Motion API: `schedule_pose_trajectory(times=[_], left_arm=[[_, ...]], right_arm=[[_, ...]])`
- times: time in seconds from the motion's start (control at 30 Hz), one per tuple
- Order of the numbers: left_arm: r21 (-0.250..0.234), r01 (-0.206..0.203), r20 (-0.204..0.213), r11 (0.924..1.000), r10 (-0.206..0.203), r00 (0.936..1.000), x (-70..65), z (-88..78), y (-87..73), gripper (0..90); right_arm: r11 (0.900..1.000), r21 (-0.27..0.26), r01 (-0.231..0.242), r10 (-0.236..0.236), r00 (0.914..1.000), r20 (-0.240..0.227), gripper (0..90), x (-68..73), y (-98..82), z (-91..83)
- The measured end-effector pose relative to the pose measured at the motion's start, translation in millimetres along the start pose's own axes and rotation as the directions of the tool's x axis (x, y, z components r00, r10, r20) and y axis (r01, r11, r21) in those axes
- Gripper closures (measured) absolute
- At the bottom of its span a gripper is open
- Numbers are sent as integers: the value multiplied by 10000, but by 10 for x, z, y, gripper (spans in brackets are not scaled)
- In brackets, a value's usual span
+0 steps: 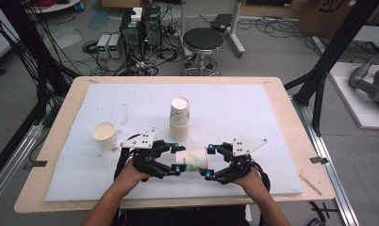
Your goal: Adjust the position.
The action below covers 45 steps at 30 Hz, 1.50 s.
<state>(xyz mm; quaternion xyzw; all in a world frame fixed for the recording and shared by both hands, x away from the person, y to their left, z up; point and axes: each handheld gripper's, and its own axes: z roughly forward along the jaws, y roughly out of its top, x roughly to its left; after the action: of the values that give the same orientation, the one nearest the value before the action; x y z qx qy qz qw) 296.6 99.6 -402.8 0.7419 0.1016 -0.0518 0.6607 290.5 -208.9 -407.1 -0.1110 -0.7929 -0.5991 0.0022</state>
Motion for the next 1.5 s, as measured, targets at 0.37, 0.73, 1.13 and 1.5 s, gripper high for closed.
schedule_pose_trajectory(times=[0.37,0.73,1.13,1.5], left_arm=[[1109,-348,-808,9932,439,9958,-67,-33,62,157],[2414,-624,-1296,9684,959,9869,-91,-10,92,155],[3477,-855,-1433,9337,1430,9793,-82,81,102,161],[3875,-908,-1423,9174,1568,9773,-60,111,98,165]], right_arm=[[9945,1047,93,-100,9999,56,273,27,34,62],[9578,2812,600,-776,9957,516,274,-1,201,126],[8746,4498,1812,-2140,9766,226,274,57,473,270],[8215,5274,2168,-2566,9665,24,273,65,574,362]])
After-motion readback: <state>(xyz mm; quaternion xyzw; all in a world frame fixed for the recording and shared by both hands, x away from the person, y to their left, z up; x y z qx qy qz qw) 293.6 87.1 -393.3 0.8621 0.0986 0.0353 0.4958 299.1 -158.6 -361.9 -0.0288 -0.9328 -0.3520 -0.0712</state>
